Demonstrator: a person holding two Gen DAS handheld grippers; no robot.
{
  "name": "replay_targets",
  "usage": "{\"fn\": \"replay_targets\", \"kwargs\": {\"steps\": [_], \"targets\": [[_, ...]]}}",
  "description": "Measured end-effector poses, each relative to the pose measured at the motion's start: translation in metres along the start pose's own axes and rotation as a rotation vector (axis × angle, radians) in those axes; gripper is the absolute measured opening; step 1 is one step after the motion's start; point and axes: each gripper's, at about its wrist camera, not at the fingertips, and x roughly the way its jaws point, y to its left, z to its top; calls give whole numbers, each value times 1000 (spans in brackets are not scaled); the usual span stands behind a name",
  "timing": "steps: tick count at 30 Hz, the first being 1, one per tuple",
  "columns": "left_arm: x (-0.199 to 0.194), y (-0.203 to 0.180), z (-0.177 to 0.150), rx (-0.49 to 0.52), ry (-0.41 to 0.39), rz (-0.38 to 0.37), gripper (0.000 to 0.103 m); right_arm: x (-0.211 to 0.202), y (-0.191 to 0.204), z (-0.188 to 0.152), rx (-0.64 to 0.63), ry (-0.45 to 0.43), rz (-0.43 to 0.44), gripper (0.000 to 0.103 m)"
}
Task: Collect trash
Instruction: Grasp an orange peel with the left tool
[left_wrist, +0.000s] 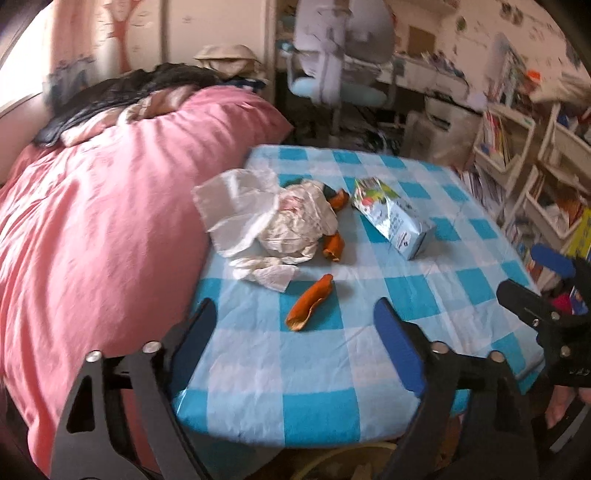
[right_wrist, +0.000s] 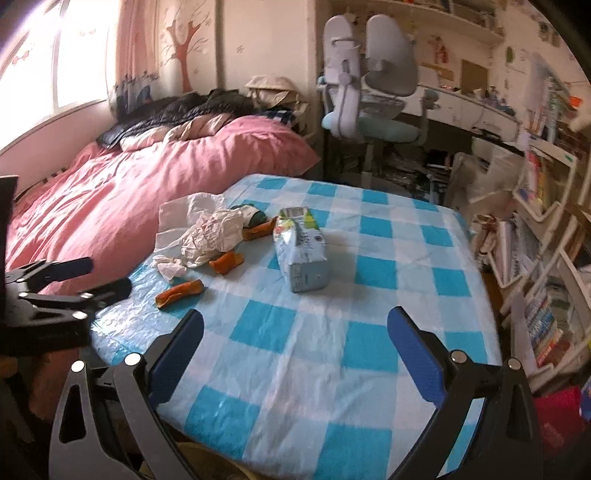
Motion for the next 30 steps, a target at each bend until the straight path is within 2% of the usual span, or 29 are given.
{"fn": "replay_targets", "kwargs": {"steps": [3, 9, 11, 13, 15, 17, 18, 21, 26, 30], "targets": [[26, -2, 5, 15, 51, -16, 69, 11, -1, 0, 23, 28, 18, 96], [65, -12, 10, 73, 120, -11, 67, 34, -1, 10, -2, 55, 9, 96], [74, -15, 12, 99, 146, 15, 67, 45, -7, 16, 20, 69, 10, 96], [80, -13, 14, 90, 167, 9, 64, 61, -17, 23, 63, 90, 16, 96], [88, -10, 16, 66, 205, -25, 37, 72, -21, 28, 76, 100, 11, 96], [94, -9, 16, 54, 244, -62, 20, 84, -23, 33, 77, 103, -1, 96], [94, -10, 18, 62, 247, -66, 16, 90, -24, 36, 79, 109, -2, 96], [86, -11, 24, 52, 215, -83, 15, 106, -27, 41, 95, 127, 8, 96], [60, 4, 43, -44, 104, -112, 15, 127, -27, 47, 87, 149, 11, 96], [49, 17, 50, -101, 59, -109, 15, 138, -31, 46, 100, 178, 23, 96]]}}
